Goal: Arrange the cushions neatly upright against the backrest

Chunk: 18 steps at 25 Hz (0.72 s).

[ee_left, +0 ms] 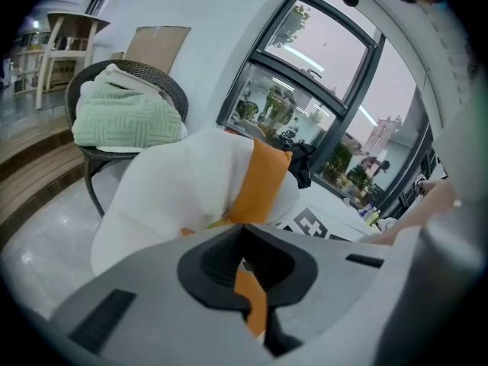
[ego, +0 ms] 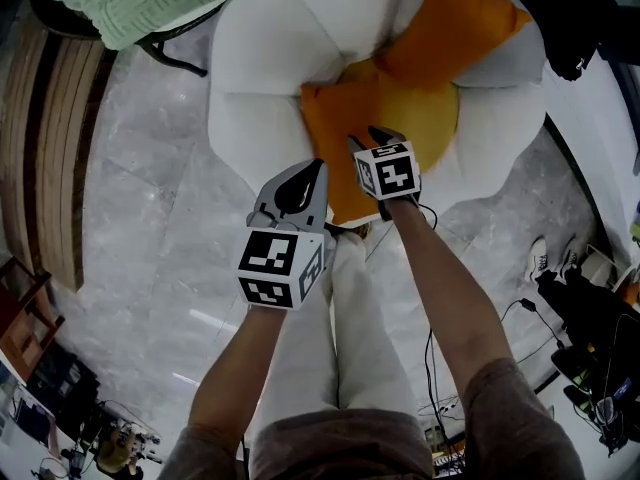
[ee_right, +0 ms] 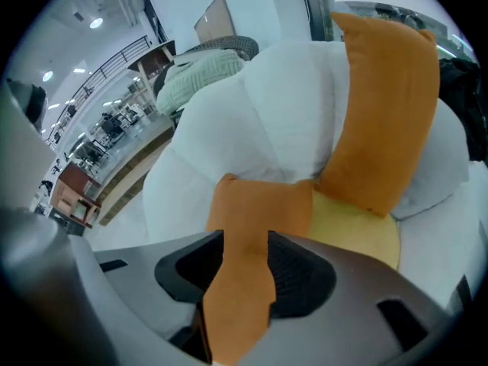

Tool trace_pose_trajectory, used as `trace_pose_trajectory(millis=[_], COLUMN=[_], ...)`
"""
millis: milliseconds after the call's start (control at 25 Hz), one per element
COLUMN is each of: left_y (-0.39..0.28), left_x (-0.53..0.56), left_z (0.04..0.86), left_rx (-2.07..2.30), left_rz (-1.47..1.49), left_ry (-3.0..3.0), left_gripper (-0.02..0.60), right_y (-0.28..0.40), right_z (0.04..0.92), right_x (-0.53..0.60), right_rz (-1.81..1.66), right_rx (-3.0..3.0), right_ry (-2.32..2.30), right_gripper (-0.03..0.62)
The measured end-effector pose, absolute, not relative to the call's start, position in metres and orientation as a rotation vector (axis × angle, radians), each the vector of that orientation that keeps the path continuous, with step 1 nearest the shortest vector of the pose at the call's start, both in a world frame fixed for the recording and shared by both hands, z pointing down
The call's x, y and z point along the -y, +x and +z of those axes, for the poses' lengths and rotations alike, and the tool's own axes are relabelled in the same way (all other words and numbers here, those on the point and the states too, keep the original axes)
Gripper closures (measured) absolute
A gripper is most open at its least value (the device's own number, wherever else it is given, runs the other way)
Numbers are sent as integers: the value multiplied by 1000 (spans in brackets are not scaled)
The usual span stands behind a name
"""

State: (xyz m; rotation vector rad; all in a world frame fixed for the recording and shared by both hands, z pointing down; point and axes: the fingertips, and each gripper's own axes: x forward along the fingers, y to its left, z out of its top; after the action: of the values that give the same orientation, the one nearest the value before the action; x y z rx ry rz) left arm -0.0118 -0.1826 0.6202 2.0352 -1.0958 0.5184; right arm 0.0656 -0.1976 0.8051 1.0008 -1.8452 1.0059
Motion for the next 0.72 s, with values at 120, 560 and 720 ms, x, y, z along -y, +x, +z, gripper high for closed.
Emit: trace_pose_trajectory(millis=[120,560,720], left_y=[-22,-28,-27], left_x=[174,163,164], left_z=[637,662,666], left_rx=[1109,1089,1073], left_rz=[516,503,519], left_ry=[1998,1940,1937], left_gripper=[578,578,577], right_y=[61,54,57], right_z=[824,850,849], right_x=[189,190,190], right_rz=[1014,1013,1024], right_rx=[1821,1792,1780], right_ry=[976,981,1017], right_gripper=[424,424,441])
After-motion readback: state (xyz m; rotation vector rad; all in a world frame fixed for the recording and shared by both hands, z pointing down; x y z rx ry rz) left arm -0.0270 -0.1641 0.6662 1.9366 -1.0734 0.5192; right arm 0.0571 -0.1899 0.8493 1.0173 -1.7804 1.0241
